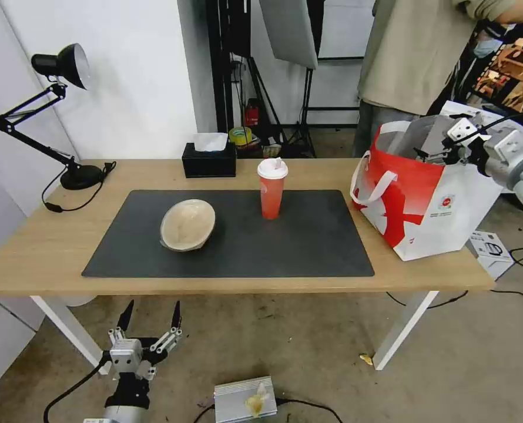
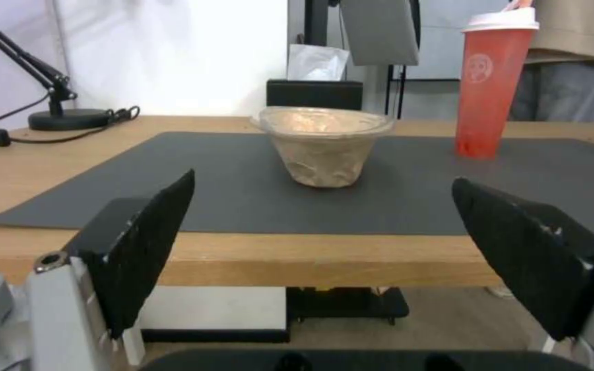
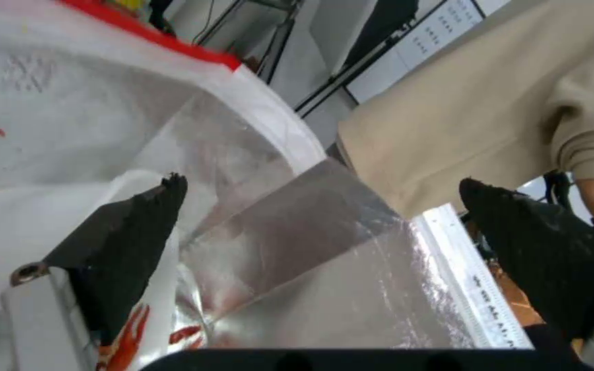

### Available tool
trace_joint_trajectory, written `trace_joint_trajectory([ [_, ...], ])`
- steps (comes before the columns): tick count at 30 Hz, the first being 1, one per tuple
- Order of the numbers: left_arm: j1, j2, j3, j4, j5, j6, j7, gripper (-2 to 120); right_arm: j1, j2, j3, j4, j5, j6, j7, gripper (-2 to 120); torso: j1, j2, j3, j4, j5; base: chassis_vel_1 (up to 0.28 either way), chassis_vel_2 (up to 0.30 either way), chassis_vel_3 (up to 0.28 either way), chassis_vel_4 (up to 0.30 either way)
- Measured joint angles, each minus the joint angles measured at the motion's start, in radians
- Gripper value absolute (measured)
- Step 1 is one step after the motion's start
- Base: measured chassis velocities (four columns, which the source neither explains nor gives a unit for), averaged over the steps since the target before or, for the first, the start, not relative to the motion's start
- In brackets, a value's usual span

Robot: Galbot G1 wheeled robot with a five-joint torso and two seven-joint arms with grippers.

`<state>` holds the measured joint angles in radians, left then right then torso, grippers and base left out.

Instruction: Pick up the trash from the table and place it into the takeout bag.

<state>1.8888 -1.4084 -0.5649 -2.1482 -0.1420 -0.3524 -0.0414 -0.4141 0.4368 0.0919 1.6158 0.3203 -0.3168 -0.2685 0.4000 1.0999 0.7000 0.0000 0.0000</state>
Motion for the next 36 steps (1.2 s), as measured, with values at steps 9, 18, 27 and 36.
trace_joint_trajectory([
  [9,0.002,0.001,-0.012,-0.014,-0.003,0.000,0.000,100,-0.023,-0.015,0.031,0.087,0.110,-0.016,0.073,100,0.000,0.000,0.000,0.0000,0.0000,0.000,0.000,0.000,0.000],
  [18,0.008,0.015,-0.023,-0.055,-0.005,0.002,0.000,100,-0.062,-0.012,0.056,0.224,0.314,-0.040,0.296,100,0.000,0.000,0.000,0.0000,-0.0001,0.000,0.000,0.000,0.000],
  [27,0.021,0.035,-0.034,-0.116,-0.004,0.006,-0.001,100,-0.105,-0.009,0.075,0.323,0.429,-0.013,0.450,100,0.000,0.000,0.000,0.0000,-0.0001,0.000,0.000,0.000,0.000],
  [36,0.039,0.059,-0.075,-0.187,-0.006,0.006,-0.002,100,-0.109,-0.019,0.089,0.411,0.489,0.011,0.521,100,0.000,0.000,0.000,0.0000,-0.0001,0.000,0.000,0.000,0.000],
])
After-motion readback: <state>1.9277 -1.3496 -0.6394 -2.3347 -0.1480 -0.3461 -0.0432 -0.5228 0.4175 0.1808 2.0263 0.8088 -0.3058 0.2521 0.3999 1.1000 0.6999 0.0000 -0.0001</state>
